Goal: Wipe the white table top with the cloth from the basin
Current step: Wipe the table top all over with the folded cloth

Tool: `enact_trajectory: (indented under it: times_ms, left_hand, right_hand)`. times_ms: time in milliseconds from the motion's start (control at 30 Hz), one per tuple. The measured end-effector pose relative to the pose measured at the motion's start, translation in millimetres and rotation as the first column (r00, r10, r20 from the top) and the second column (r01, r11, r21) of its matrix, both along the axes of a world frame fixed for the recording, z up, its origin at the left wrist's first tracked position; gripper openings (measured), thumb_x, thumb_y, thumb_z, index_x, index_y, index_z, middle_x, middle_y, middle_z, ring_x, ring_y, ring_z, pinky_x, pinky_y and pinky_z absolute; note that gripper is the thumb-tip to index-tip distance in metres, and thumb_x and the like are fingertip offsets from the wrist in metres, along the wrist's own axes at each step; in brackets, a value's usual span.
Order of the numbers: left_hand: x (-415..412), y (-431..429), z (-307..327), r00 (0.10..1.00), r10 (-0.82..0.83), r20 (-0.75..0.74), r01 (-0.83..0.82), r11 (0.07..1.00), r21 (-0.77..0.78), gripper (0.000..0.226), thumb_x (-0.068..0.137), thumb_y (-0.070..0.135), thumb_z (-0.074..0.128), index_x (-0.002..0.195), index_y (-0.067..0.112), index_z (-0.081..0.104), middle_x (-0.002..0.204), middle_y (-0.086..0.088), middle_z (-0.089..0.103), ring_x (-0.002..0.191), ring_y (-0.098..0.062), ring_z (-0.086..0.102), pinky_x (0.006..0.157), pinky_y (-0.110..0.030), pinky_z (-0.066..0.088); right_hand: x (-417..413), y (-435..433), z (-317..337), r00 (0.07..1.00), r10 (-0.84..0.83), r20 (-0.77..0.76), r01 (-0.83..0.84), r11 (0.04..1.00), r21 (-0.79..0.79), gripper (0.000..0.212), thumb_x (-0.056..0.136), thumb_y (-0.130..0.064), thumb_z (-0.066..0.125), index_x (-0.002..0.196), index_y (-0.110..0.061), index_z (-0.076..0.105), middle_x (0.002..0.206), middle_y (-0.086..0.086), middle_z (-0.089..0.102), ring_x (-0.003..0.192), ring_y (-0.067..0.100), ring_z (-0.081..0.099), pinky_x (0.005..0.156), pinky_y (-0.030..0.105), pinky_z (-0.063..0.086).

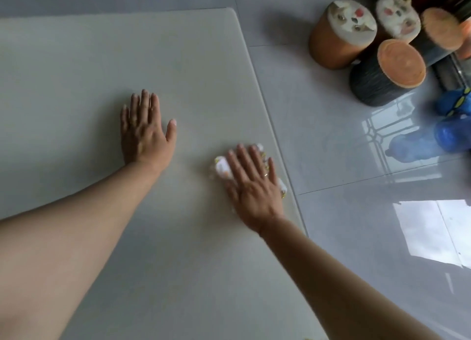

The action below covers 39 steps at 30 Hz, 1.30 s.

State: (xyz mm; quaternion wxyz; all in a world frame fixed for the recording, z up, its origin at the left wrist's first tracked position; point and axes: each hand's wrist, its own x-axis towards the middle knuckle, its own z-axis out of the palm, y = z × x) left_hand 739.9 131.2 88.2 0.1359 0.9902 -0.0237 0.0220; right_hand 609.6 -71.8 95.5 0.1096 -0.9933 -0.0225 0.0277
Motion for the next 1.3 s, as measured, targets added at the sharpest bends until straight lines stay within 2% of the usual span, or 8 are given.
enact_trajectory:
  times_ms: [233,367,467,733,933,1067,1200,1300]
  left_hand:
    - [6.2,-3.2,-5.3,1.000,0.011,-0.009,-0.011,1.000,-0.001,0.069,0.090,0.043,0.030,0.148,0.007,0.027,0.158,-0.013,0.019,0.146,-0.028,0.015,0.118,-0.042,0.007]
    - [5.3,-5.3,-1.8,1.000,0.024,-0.014,-0.024,1.000,-0.004,0.067,0.089,0.041,0.033,0.147,0.007,0.030,0.157,-0.012,0.023,0.146,-0.027,0.018,0.118,-0.043,0.011]
    - [5.4,-4.8,0.2,1.000,0.022,-0.014,-0.022,1.000,-0.002,0.067,0.089,0.043,0.030,0.145,0.006,0.033,0.156,-0.013,0.026,0.144,-0.029,0.022,0.117,-0.044,0.014]
    - [6.3,-4.9,3.2,0.997,0.035,-0.073,-0.034,0.999,0.017,0.069,0.088,0.044,0.029,0.146,0.009,0.032,0.156,-0.010,0.026,0.145,-0.026,0.022,0.117,-0.043,0.016]
    - [7.1,-4.1,3.6,0.998,0.031,-0.062,-0.030,0.999,0.014,0.067,0.088,0.042,0.033,0.145,0.007,0.034,0.154,-0.012,0.029,0.143,-0.028,0.027,0.116,-0.045,0.020]
    - [7.7,-4.7,4.4,0.997,0.032,-0.070,-0.031,0.999,0.023,0.068,0.088,0.043,0.033,0.145,0.007,0.034,0.154,-0.012,0.030,0.142,-0.028,0.027,0.115,-0.043,0.017]
    - [8.2,-5.1,5.7,0.995,0.031,-0.091,-0.028,0.999,0.041,0.068,0.088,0.042,0.034,0.146,0.006,0.033,0.154,-0.013,0.030,0.143,-0.028,0.027,0.115,-0.043,0.020]
    - [7.9,-4.5,6.8,0.995,0.031,-0.100,-0.027,0.999,0.041,0.067,0.089,0.042,0.034,0.145,0.006,0.035,0.153,-0.014,0.031,0.142,-0.029,0.029,0.115,-0.045,0.023]
  right_hand:
    - [94.0,11.6,-5.0,0.866,-0.490,-0.104,0.491,0.871,-0.012,0.061,0.096,-0.042,0.025,0.150,-0.030,0.001,0.159,-0.004,-0.006,0.145,0.019,-0.014,0.115,0.048,-0.014]
    - [85.7,39.4,-1.6,0.988,-0.146,-0.046,0.147,0.989,0.025,0.061,0.095,-0.041,0.030,0.150,-0.027,0.009,0.160,-0.002,0.003,0.146,0.020,-0.008,0.116,0.046,-0.010]
    - [109.8,9.5,3.4,0.998,0.054,-0.008,-0.054,0.998,0.009,0.057,0.096,-0.044,0.034,0.149,-0.029,0.020,0.158,-0.002,0.015,0.147,0.020,0.003,0.117,0.046,0.004]
    - [195.1,22.6,-3.0,0.874,-0.476,-0.099,0.475,0.879,-0.034,0.060,0.096,-0.042,0.022,0.150,-0.028,0.001,0.160,-0.003,-0.005,0.145,0.020,-0.012,0.115,0.047,-0.013]
    - [194.6,31.8,-1.1,0.999,0.035,-0.029,-0.035,0.999,-0.003,0.058,0.096,-0.045,0.031,0.149,-0.030,0.014,0.159,-0.003,0.009,0.147,0.019,-0.001,0.117,0.044,-0.004]
    - [254.9,-3.1,-3.5,0.979,-0.197,-0.053,0.195,0.980,-0.033,0.057,0.097,-0.045,0.024,0.150,-0.030,0.010,0.160,-0.004,0.004,0.146,0.019,-0.004,0.117,0.045,-0.004]
    - [292.7,25.8,-6.8,0.862,-0.499,-0.082,0.497,0.866,-0.047,0.062,0.094,-0.041,0.023,0.151,-0.025,0.003,0.160,-0.002,-0.004,0.146,0.023,-0.010,0.115,0.049,-0.010]
    - [289.6,60.1,-6.1,0.956,-0.287,-0.055,0.286,0.958,-0.016,0.062,0.095,-0.042,0.025,0.151,-0.025,0.006,0.160,-0.001,0.000,0.146,0.024,-0.009,0.114,0.047,-0.012]
